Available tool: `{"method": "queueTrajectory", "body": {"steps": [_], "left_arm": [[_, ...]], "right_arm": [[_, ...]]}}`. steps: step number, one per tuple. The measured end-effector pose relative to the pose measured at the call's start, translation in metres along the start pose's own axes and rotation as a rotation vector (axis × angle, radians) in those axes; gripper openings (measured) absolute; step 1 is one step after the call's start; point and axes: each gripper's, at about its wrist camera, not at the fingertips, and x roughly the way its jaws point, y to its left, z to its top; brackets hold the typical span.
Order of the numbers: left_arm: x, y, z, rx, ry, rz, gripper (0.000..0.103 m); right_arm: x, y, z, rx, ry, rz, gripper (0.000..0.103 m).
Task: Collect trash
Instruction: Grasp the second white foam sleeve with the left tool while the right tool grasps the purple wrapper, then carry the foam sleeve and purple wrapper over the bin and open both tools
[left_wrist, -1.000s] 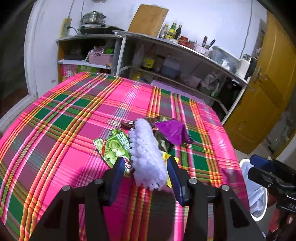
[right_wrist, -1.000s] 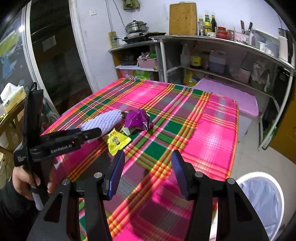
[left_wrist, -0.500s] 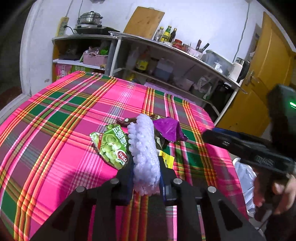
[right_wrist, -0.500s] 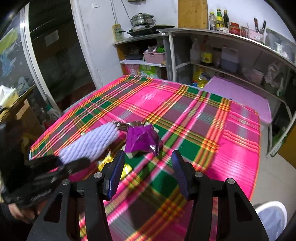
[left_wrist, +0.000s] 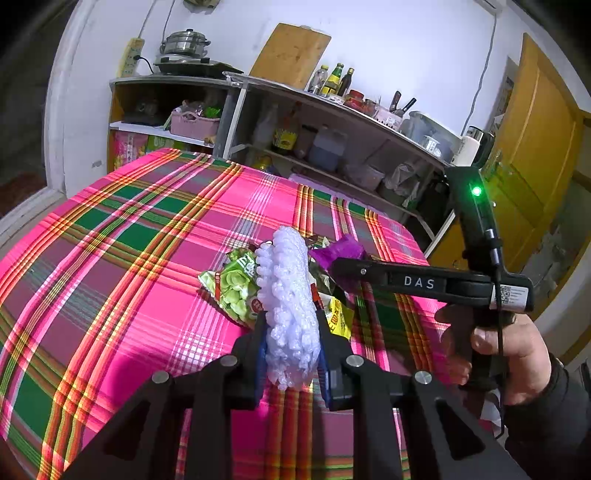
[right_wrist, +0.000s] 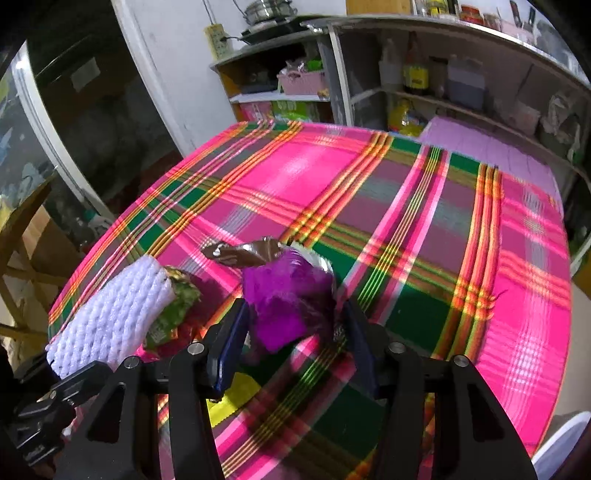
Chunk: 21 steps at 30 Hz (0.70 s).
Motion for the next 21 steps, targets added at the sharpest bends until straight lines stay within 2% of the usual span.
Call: {"method": "queueTrajectory", "body": {"steps": [3, 11, 21], "left_arm": [[0.0, 0.001, 0.0, 0.001, 0.0, -0.001, 0.023], [-0.007, -0.008, -0.003, 0.021, -0.012, -0.001, 0.023], [-0.038, -0.04, -0.016, 0.075, -0.036, -0.028, 0.023]], "right_arm": [[-0.004, 0.0, -0.002, 0.005, -0.009, 0.001, 0.037], [-0.039, 0.004, -0.016, -0.011, -0.071, -0.003, 0.036], [-0.11, -0.002, -0.066, 0.027, -0.138, -0.016, 0.036]]}}
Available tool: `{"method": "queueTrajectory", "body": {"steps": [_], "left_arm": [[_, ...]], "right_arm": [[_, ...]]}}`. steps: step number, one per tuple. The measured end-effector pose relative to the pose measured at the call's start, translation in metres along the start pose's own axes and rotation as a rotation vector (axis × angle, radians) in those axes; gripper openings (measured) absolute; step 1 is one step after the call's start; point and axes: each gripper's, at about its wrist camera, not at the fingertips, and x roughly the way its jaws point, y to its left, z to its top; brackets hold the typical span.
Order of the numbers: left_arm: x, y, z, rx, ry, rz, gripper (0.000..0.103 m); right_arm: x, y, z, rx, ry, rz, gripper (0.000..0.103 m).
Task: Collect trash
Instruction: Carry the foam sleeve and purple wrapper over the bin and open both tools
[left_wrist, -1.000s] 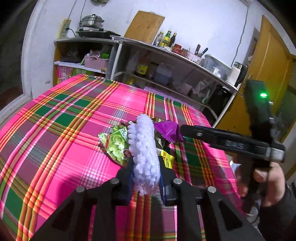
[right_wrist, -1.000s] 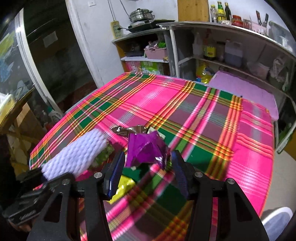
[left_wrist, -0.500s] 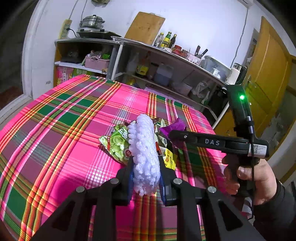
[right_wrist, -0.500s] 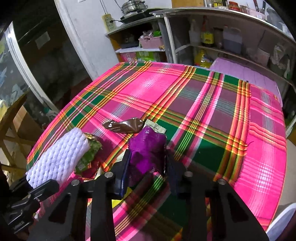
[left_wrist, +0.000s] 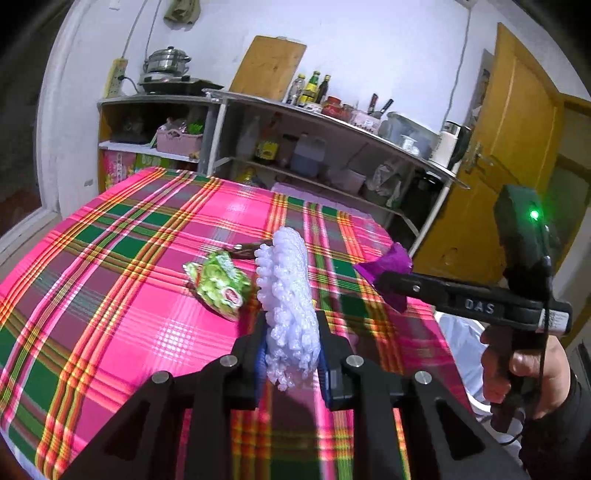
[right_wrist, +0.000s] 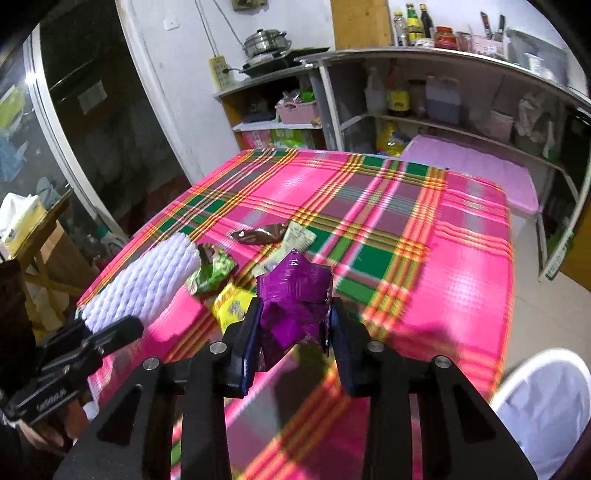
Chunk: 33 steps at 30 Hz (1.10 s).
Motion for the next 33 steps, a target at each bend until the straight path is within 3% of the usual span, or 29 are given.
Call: {"method": "queueTrajectory", "body": {"steps": [21, 33], "left_arm": [[-0.008, -0.122, -0.039, 0.141, 0.088, -0.179, 0.023], [0.022, -0.19, -0.046, 0.244, 0.148, -0.268, 0.023]], "right_arm": [[-0.144, -0.062, -0.106, 0.189, -0.11, -0.179, 0.036], [-0.167, -0.11, -0.137, 0.287, -0.114, -0.265, 0.036]]}}
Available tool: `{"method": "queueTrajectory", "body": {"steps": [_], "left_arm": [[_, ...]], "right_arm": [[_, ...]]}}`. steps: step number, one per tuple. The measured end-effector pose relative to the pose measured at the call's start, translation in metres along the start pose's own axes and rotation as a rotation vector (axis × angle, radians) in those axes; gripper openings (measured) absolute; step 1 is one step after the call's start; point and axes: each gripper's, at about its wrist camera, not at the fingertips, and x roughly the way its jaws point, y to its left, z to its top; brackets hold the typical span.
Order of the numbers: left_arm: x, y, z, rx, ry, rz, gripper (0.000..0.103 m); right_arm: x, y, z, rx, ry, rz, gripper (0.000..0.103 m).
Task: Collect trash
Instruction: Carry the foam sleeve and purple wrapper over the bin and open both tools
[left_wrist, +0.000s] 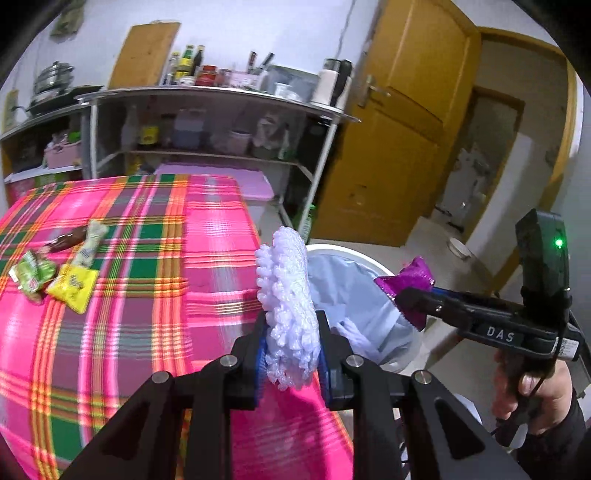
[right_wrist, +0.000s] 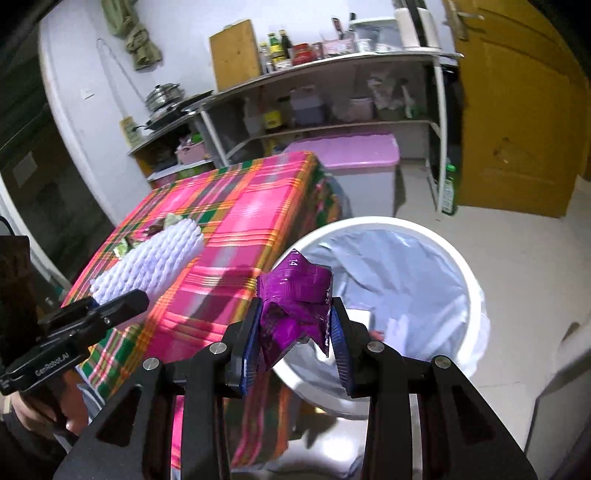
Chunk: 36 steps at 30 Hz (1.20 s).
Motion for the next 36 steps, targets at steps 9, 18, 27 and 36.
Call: {"method": "queueTrajectory", "body": {"steps": [9, 18, 27, 36], "left_arm": [[0.045, -0.029, 0.007, 0.04, 0.066, -0.049, 0.023], [0.086, -0.038, 0.005, 0.059, 0.136, -0.059, 0.023], [0.104, -0.033, 0.006, 0.042, 0.172, -0.075, 0.032], [0.081, -0.024, 0.007, 0.019, 0.125, -0.064, 0.033]], "right_arm": [[0.01, -0.033, -0.009, 0.052, 0.035, -0.033, 0.036], [0.03, -0.052, -0.016, 0.067, 0.089, -0.057, 0.047], [0.032, -0.057, -0.016, 0.077, 0.094, -0.07, 0.05], [0.006, -0.045, -0.01, 0.072, 0.019, -0.024, 0.05]]}}
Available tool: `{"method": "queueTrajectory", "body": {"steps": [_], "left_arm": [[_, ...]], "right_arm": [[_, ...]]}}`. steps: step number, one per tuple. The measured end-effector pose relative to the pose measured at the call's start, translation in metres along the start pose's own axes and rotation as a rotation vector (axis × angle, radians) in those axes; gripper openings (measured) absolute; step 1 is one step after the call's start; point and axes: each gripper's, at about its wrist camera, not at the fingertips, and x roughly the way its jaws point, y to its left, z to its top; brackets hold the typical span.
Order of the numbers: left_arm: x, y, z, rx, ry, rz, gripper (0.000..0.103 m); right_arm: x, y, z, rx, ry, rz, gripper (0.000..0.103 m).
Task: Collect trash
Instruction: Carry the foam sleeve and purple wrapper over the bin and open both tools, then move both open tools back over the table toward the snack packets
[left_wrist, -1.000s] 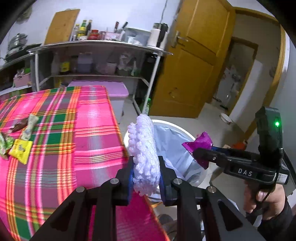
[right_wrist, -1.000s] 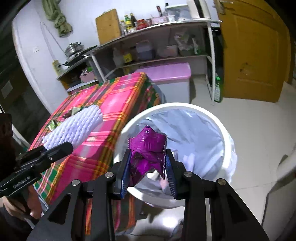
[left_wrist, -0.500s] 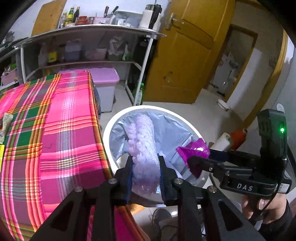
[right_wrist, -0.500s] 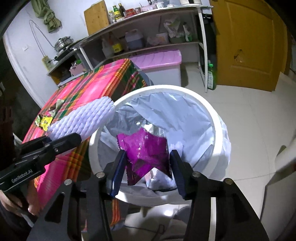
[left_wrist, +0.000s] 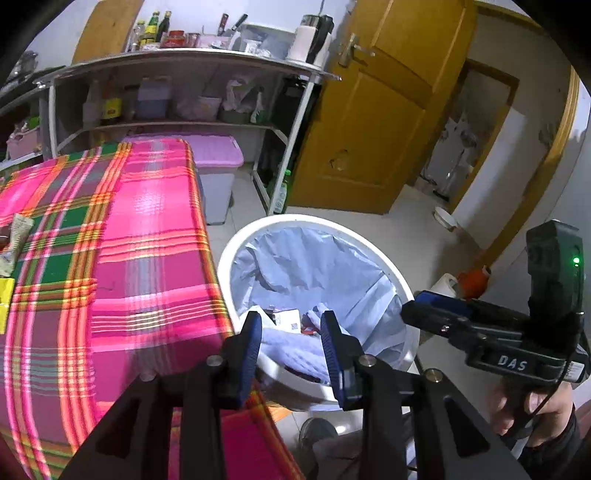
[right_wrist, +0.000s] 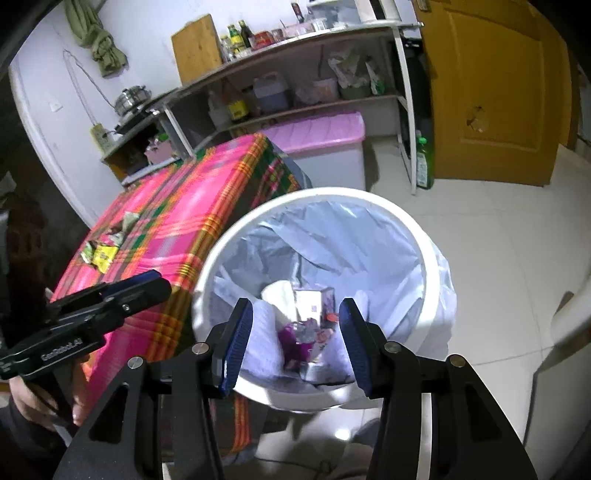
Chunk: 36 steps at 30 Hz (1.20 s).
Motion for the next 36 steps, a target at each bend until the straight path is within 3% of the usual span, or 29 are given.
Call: {"method": "queueTrajectory", "body": {"steps": [13, 22, 36], "left_arm": [[-0.067, 0.02, -0.017, -0.044, -0.088, 0.06, 0.033], [-0.101, 0.038, -0.033, -0.074, -0.13, 0.123, 0.033], [-0.149, 0.082, -0.047, -0.145, -0.218, 0.252, 0.033]], "right_arm": [[-0.023, 0.051, -0.003, -0.075, -0.051, 0.096, 0.05], [-0.017, 0.091, -0.008, -0.172, -0.02, 0.133, 0.05], [-0.002, 0.148, -0.003, -0.316, -0.044, 0.176, 0.05]]}}
